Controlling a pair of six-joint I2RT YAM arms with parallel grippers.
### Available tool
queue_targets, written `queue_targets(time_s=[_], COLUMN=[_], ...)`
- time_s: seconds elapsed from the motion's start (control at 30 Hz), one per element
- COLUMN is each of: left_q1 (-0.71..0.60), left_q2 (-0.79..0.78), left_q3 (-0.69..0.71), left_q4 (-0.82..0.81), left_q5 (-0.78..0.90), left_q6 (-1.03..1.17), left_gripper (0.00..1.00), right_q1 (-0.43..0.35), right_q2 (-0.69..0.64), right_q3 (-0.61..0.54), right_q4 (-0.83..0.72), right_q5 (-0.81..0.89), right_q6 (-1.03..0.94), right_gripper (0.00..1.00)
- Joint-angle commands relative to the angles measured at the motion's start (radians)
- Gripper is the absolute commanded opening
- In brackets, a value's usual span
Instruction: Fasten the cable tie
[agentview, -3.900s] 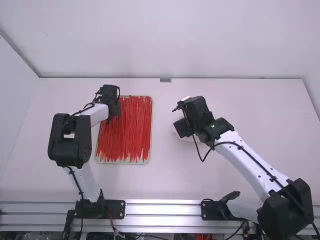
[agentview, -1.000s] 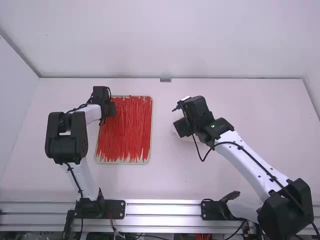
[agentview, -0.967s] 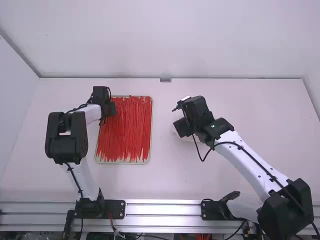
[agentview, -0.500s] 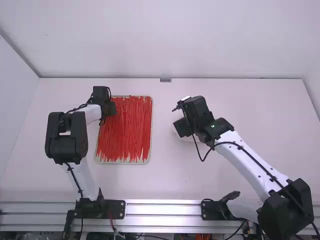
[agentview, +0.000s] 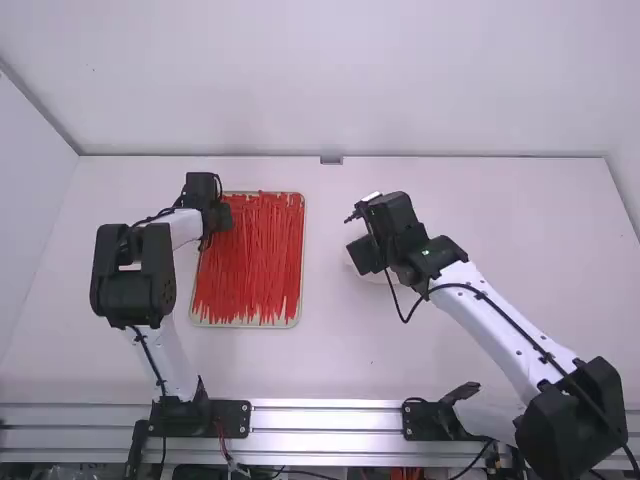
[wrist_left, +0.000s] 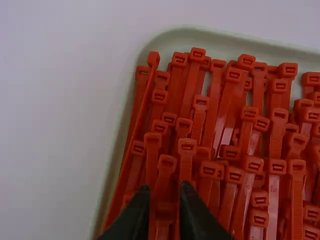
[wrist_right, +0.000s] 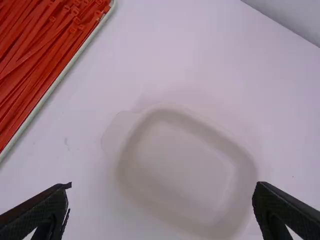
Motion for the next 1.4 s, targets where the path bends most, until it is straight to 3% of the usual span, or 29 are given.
queue_targets(time_s=[0.0,0.4,0.7,1.37], left_q1=[-0.003,-0.008,-0.003,-0.008], left_q2=[0.005,0.005,0.005,0.006], left_q3=[0.018,0.018,0.016,0.017], left_q4=[-0.001,-0.011,-0.013,-0.018], left_q5=[0.015,0.017,0.017,0.017], left_q6=[0.005,0.008,0.005,0.008], left_gripper=[0.16,0.1,0.18,0.14], right_q1=[-0.003,-0.003,-0.003,-0.003], right_q2=[0.006,0.006,0.006,0.006], right_q3=[0.031,0.031,0.031,0.031], right_q4=[0.001,-0.004,-0.003,-0.004], right_q5=[-0.001,-0.001,-0.001,-0.001], right_q6=[0.001,-0.009,-0.006,-0.006], right_gripper=[0.98,0.98,0.98,0.98])
